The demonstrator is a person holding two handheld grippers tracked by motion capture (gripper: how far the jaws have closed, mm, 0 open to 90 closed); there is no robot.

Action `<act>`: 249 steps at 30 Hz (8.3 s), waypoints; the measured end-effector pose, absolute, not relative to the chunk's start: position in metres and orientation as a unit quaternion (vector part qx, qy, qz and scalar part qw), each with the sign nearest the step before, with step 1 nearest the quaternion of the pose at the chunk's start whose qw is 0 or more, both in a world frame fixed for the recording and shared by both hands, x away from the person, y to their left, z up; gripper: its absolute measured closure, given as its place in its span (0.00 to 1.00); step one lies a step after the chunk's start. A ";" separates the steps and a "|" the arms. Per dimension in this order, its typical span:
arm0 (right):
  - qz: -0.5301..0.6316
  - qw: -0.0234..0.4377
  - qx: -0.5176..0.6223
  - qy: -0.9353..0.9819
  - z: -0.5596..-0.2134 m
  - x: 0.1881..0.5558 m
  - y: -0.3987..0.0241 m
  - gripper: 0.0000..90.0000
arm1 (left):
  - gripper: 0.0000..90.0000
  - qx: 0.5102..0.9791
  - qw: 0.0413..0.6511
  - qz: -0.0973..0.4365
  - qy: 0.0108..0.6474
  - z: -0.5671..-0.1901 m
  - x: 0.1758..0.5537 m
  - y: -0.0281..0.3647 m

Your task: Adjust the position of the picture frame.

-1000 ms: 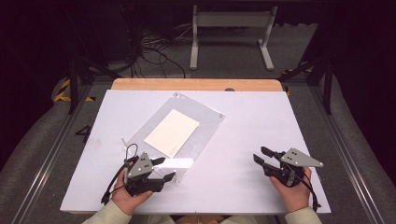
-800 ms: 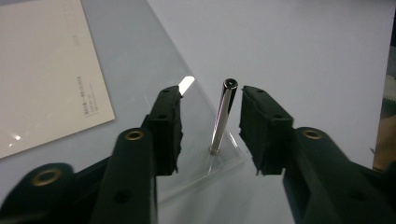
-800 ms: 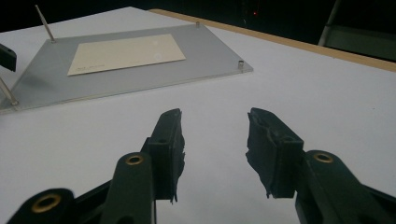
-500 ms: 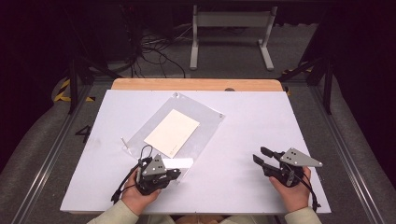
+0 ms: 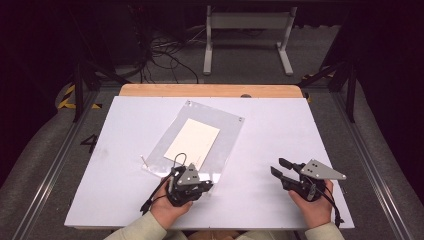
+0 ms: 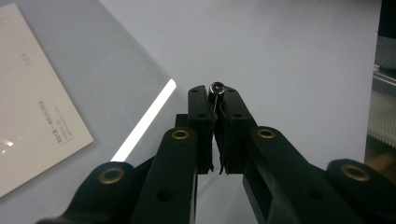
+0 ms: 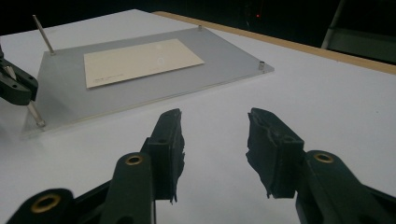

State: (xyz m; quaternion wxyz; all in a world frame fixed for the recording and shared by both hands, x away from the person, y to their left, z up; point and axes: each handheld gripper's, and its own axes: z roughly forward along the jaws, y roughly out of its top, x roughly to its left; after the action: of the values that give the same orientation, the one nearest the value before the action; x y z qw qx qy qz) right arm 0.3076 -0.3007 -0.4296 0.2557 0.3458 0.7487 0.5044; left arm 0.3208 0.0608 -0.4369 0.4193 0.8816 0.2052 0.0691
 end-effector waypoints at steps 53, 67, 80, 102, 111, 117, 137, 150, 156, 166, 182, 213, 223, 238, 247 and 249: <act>0.508 0.172 0.229 0.812 -0.437 0.301 -0.235 0.59 | 0.58 0.827 0.417 0.170 0.337 -0.427 0.346 0.195; 0.514 0.166 0.209 0.816 -0.434 0.298 -0.236 0.52 | 0.95 0.868 0.395 0.139 0.266 -0.423 0.327 0.171; 0.519 0.149 0.226 0.811 -0.429 0.289 -0.269 0.46 | 0.95 0.906 0.395 0.084 0.128 -0.420 0.283 0.106; 0.419 0.222 0.298 0.828 -0.415 0.304 -0.292 0.94 | 0.74 0.863 0.473 0.049 0.168 -0.405 0.295 0.130; 0.398 0.250 0.371 0.801 -0.409 0.382 -0.332 0.94 | 0.71 0.858 0.445 0.079 0.247 -0.419 0.323 0.145; 0.381 0.256 0.418 0.784 -0.421 0.410 -0.340 0.94 | 0.64 0.846 0.406 0.100 0.331 -0.429 0.344 0.154; 0.516 0.123 0.215 0.820 -0.419 0.305 -0.240 0.64 | 0.54 0.825 0.407 0.130 0.370 -0.427 0.377 0.160; 0.426 0.147 0.216 0.866 -0.438 0.299 -0.213 0.94 | 0.59 0.836 0.408 0.124 0.346 -0.430 0.386 0.149; 0.420 0.113 0.173 0.884 -0.435 0.273 -0.218 0.94 | 0.60 0.835 0.411 0.131 0.342 -0.428 0.388 0.148; 0.425 0.100 0.157 0.886 -0.435 0.262 -0.224 0.94 | 0.73 0.834 0.414 0.144 0.336 -0.434 0.424 0.127; 0.424 0.106 0.164 0.884 -0.435 0.258 -0.224 0.94 | 0.78 0.824 0.397 0.166 0.368 -0.462 0.456 0.127; 0.409 0.190 0.281 0.847 -0.406 0.281 -0.286 0.94 | 0.94 0.873 0.356 0.141 0.303 -0.453 0.435 0.113; 0.383 0.221 0.382 0.811 -0.425 0.318 -0.312 0.94 | 0.94 0.885 0.347 0.142 0.277 -0.452 0.429 0.103; 0.396 0.218 0.395 0.800 -0.430 0.320 -0.322 0.94 | 0.94 0.922 0.314 0.091 0.208 -0.444 0.384 0.107; 0.394 0.211 0.394 0.803 -0.428 0.311 -0.329 0.94 | 0.93 0.936 0.316 0.044 0.148 -0.443 0.339 0.107; 0.392 0.212 0.394 0.804 -0.427 0.311 -0.329 0.94 | 0.94 0.937 0.319 0.041 0.140 -0.443 0.335 0.107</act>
State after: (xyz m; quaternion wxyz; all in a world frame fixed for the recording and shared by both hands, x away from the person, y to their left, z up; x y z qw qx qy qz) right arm 0.3107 -0.3292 -0.4265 0.2124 0.3939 0.8036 0.3924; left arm 0.3350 0.1066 -0.4435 0.3187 0.9366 0.1400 0.0407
